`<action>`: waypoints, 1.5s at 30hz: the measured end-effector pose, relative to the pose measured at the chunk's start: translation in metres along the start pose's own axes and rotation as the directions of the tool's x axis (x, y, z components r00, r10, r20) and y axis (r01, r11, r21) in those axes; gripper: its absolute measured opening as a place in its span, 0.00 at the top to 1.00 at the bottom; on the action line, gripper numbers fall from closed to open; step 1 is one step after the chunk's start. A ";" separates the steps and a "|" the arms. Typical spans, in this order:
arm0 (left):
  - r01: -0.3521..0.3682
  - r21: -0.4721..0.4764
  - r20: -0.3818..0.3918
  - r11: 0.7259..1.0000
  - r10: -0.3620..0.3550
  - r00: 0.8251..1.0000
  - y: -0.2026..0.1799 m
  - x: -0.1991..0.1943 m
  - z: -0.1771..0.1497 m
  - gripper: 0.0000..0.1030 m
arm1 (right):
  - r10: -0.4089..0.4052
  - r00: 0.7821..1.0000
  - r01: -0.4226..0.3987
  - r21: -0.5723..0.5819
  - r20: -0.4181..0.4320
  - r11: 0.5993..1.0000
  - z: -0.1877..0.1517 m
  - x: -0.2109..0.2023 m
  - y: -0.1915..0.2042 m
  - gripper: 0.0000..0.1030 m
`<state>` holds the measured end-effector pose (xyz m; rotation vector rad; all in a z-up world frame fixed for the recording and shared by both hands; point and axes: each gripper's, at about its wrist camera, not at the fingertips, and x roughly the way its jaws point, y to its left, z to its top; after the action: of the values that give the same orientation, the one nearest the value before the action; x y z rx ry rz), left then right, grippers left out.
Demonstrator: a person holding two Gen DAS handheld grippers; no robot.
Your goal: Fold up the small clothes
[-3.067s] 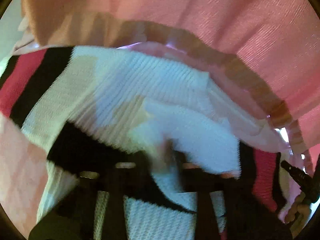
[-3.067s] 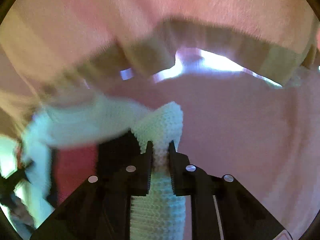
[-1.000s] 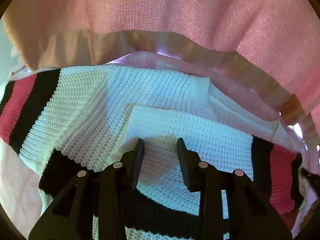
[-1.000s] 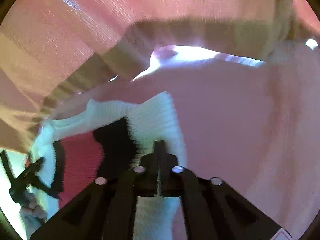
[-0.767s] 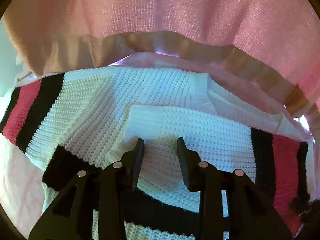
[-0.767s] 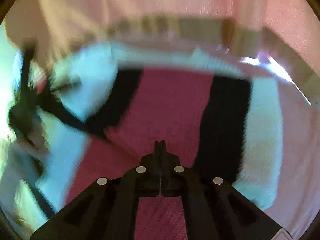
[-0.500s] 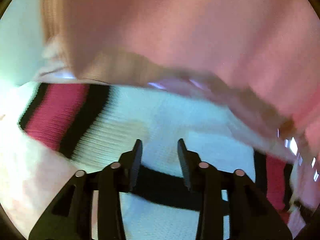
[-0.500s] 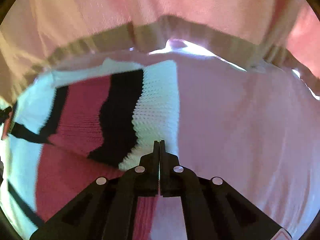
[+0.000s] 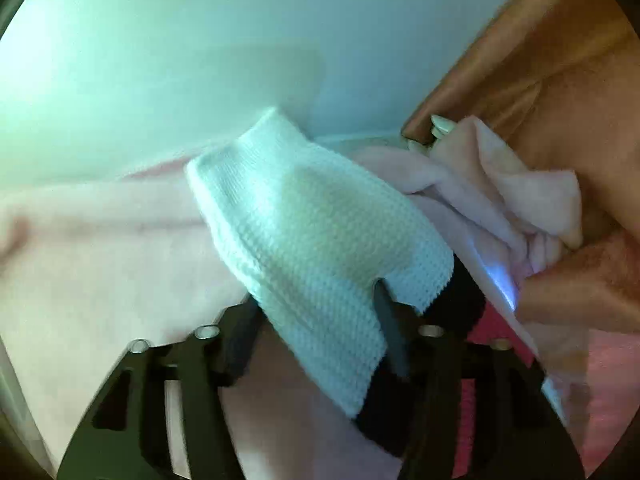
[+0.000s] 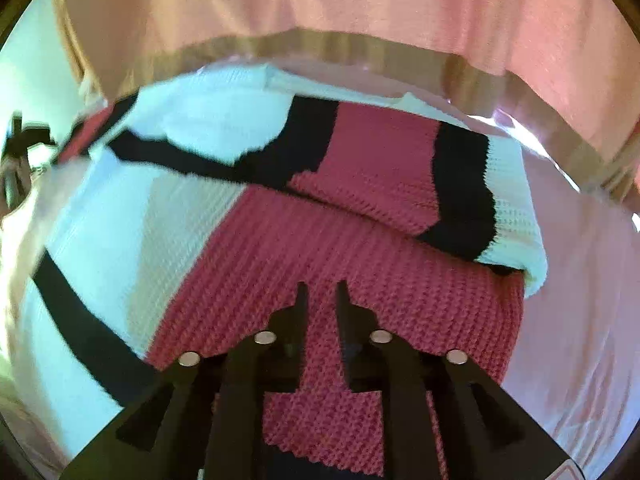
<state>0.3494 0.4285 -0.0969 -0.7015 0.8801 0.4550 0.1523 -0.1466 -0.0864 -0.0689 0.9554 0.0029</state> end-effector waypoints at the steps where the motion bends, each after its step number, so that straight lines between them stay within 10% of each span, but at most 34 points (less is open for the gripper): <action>1: 0.002 0.016 -0.011 1.000 -0.002 1.000 -0.004 0.002 0.000 0.87 | -0.009 1.000 0.009 -0.010 0.000 1.000 -0.002 0.000 0.001 0.81; 6: 0.111 0.160 0.125 0.981 -0.132 0.983 -0.058 -0.058 -0.022 0.93 | 0.002 1.000 -0.003 0.019 0.015 1.000 0.004 -0.003 -0.007 0.76; 10: 0.219 0.450 0.152 0.866 -0.317 0.936 -0.152 -0.144 -0.086 0.93 | 0.003 0.999 -0.005 0.045 0.041 0.999 0.008 -0.015 -0.014 0.69; 15: 0.439 0.621 -0.040 0.649 -0.533 0.845 -0.262 -0.219 -0.215 0.92 | 0.035 0.997 -0.042 0.094 0.076 0.995 0.015 -0.033 -0.028 0.62; 18: 0.472 0.669 -0.164 0.573 -0.506 0.847 -0.307 -0.214 -0.295 0.87 | 0.037 0.996 -0.048 0.140 0.082 0.989 0.018 -0.040 -0.047 0.56; 20: 0.473 0.682 -0.241 0.558 -0.440 0.865 -0.325 -0.183 -0.346 0.62 | 0.043 0.997 -0.054 0.172 0.067 0.984 0.020 -0.039 -0.060 0.53; 21: 0.463 0.692 -0.267 0.555 -0.399 0.877 -0.327 -0.169 -0.367 0.34 | 0.042 0.997 -0.054 0.187 0.065 0.981 0.020 -0.039 -0.065 0.53; 23: 0.420 0.706 -0.255 0.571 -0.348 0.902 -0.316 -0.146 -0.391 0.31 | 0.059 0.997 -0.067 0.208 0.046 0.976 0.020 -0.037 -0.074 0.52; 27: 0.459 0.631 -0.286 0.626 -0.362 0.887 -0.275 -0.132 -0.362 0.30 | 0.141 0.989 -0.147 0.242 0.040 0.959 0.023 -0.026 -0.082 0.46; 32: 0.458 0.399 -0.164 0.794 -0.429 0.888 -0.213 -0.123 -0.274 0.16 | 0.348 0.936 -0.342 0.335 0.043 0.878 0.042 0.004 -0.079 0.46; 36: 0.422 0.146 -0.232 0.895 -0.384 0.894 -0.172 -0.071 -0.234 0.17 | 0.362 0.930 -0.345 0.469 0.056 0.813 0.055 0.032 -0.083 0.46; 41: 0.478 -0.112 -0.301 0.871 -0.488 0.819 -0.150 -0.044 -0.227 0.22 | 0.382 0.914 -0.375 0.639 0.136 0.672 0.024 0.036 -0.090 0.46; 45: 0.510 -0.110 -0.298 0.853 -0.518 0.802 -0.164 -0.046 -0.228 0.22 | 0.395 0.900 -0.400 0.709 0.184 0.581 0.000 0.041 -0.087 0.45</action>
<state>0.3026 0.1480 -0.0997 -1.0188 0.9387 -0.1458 0.1789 -0.2344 -0.1149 0.9163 0.8867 0.0347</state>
